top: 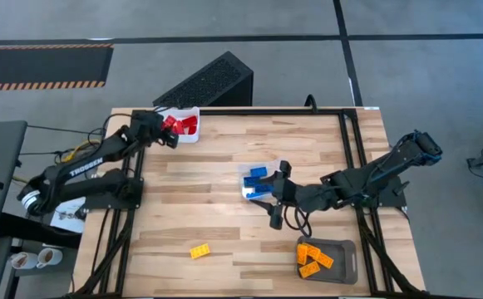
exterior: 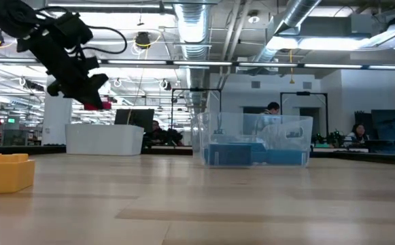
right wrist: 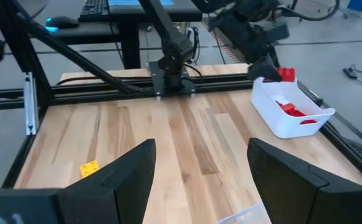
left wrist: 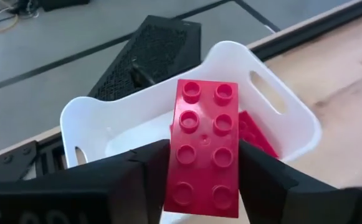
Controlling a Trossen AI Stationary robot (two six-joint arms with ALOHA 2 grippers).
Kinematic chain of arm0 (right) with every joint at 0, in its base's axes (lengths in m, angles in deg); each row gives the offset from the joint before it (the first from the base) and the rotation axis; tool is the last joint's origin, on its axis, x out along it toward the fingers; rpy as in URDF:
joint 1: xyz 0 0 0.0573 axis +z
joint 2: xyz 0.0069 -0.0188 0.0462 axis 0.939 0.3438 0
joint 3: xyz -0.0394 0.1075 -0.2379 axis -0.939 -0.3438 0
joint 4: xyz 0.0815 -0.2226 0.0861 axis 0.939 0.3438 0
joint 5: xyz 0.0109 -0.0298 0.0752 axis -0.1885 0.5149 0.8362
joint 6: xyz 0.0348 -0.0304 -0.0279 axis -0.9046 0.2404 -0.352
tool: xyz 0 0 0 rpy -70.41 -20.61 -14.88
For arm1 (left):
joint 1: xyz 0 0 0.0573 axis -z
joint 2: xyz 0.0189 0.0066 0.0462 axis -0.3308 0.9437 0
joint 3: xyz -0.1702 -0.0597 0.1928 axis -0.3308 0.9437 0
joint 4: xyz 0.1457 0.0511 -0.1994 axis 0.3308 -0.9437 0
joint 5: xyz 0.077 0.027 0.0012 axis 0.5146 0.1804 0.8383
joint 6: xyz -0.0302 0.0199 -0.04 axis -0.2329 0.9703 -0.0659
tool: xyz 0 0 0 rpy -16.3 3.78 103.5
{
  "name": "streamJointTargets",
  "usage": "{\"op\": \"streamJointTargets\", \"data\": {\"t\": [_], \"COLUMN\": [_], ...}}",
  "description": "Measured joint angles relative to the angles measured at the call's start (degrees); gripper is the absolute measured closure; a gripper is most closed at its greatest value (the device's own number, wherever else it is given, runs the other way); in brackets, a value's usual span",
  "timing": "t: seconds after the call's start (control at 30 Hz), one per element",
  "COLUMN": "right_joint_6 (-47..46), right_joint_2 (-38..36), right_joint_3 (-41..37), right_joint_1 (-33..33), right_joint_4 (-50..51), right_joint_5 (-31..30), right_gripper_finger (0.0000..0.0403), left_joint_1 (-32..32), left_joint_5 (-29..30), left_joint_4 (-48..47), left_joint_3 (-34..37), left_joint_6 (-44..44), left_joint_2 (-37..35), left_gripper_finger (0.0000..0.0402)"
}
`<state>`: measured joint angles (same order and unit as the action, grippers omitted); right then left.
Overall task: Sort & place blocks by color
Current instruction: Put the red game piece into the white bin, then put the yellow game piece into the black bin
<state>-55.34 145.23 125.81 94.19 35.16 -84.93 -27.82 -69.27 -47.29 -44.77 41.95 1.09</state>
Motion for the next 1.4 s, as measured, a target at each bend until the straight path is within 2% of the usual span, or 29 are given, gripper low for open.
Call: {"op": "streamJointTargets", "data": {"t": [0.23,0.37,0.43,0.53,0.6,0.83,1.0,1.17,1.3,1.4], "right_joint_6": [-0.09,-3.08,-6.08,-10.55,-9.14,2.32,0.3,0.83,1.52,1.53], "right_joint_2": [0.0,0.76,1.08,3.46,4.98,15.05,23.59,32.86,39.03,42.82], "right_joint_3": [0.0,-0.55,-1.48,-2.06,-2.64,-1.05,4.93,13.82,20.82,24.99], "right_joint_1": [0.04,-1.2,-1.99,-3.68,-4.12,-4.01,-5.19,-5.61,-5.7,-5.81], "right_joint_4": [-0.02,-2.03,-1.52,-5.2,-5.74,-26.41,-24.4,-20.99,-15.86,-12.35], "right_joint_5": [0.45,0.53,0.67,0.6,0.76,10.28,15.6,21.44,25.51,27.88], "right_gripper_finger": [0.0128,0.0128,0.0128,0.0128,0.0128,0.0128,0.0128,0.0128,0.0128,0.0128], "left_joint_1": [-2.05,-2.03,-1.93,0.03,3.11,20.39,34.66,47.15,54.81,58.61], "left_joint_5": [-0.76,-4.69,-11.27,-26.15,-30.59,-26.6,-17.79,-8.95,-0.32,1.43], "left_joint_4": [6.63,10.14,11.84,14.86,16.81,14.67,12.82,12.79,15.2,18.44], "left_joint_3": [0.0,0.0,-0.02,-0.02,-0.04,-0.11,-0.09,0.83,3.13,5.36], "left_joint_6": [0.32,0.74,0.76,0.61,-0.65,-3.53,-3.91,-3.63,-3.11,-3.09], "left_joint_2": [5.24,5.38,4.09,0.34,-3.26,-16.0,-21.02,-21.92,-21.09,-20.99], "left_gripper_finger": [0.0195,0.0153,0.0138,0.0133,0.0141,0.0216,0.0272,0.0312,0.0331,0.0338]}}
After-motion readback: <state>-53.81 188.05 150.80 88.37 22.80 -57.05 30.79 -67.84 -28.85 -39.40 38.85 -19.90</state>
